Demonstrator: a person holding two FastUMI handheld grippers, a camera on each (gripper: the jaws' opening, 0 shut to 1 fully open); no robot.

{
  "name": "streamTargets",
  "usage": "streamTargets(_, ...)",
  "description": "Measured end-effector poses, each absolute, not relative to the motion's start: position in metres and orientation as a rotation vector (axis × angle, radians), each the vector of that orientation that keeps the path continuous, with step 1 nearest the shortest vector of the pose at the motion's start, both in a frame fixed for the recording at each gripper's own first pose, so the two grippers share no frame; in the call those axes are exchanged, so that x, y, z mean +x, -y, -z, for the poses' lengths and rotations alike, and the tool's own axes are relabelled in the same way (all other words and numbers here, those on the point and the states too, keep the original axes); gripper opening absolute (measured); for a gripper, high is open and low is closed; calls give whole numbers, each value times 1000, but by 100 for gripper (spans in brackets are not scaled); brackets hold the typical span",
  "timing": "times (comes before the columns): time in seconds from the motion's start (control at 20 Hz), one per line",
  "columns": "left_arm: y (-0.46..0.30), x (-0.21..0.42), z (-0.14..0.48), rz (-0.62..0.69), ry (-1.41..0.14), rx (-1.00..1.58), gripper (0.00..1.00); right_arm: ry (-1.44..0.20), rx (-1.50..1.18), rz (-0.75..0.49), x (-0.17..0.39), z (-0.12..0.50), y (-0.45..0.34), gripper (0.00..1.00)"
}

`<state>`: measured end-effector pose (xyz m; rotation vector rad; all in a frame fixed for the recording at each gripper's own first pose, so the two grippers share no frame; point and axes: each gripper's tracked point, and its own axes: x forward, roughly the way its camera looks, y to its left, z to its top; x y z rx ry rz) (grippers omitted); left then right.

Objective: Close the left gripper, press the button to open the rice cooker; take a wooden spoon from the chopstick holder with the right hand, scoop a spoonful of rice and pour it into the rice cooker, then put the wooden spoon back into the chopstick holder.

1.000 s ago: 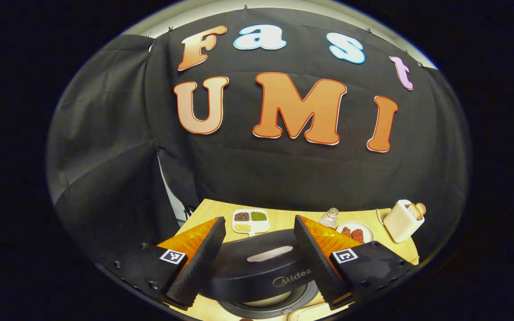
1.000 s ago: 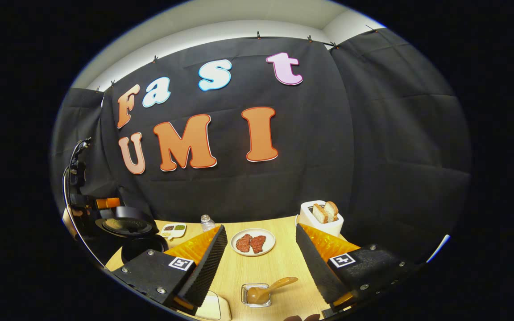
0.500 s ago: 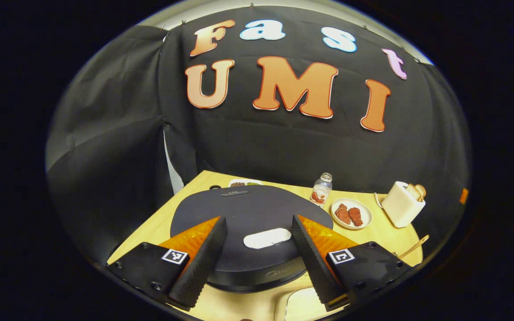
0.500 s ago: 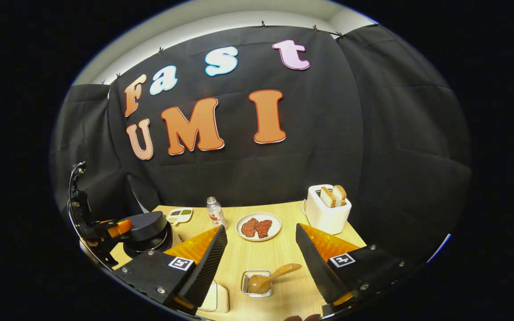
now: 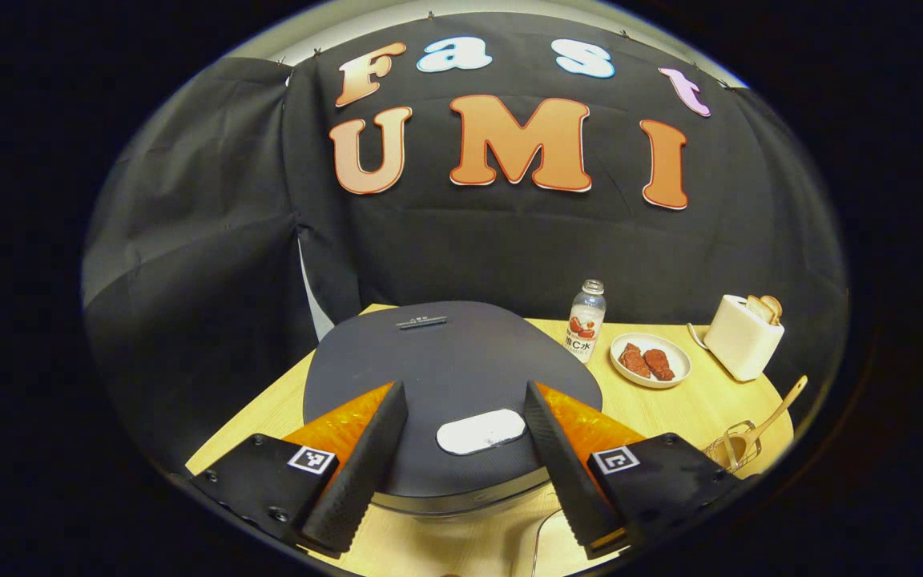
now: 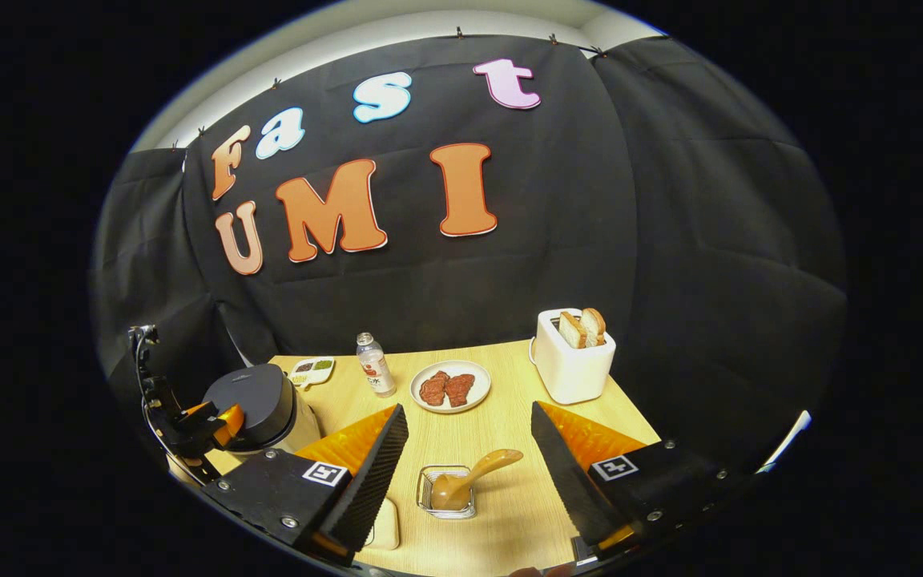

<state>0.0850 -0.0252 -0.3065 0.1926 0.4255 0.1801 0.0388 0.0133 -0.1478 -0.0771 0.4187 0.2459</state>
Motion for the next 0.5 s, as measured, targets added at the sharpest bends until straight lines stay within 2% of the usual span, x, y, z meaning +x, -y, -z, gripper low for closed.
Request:
streamTargets(0.2,26,88,303,-172,-410,213,100,-425,-92,-251,36,151,-16,95)
streamTargets(0.4,24,86,297,-162,-503,198,98,-400,-99,-244,41,140,-15,95)
streamTargets(0.5,32,87,275,-143,-493,152,99,-377,-101,-237,45,131,-15,95)
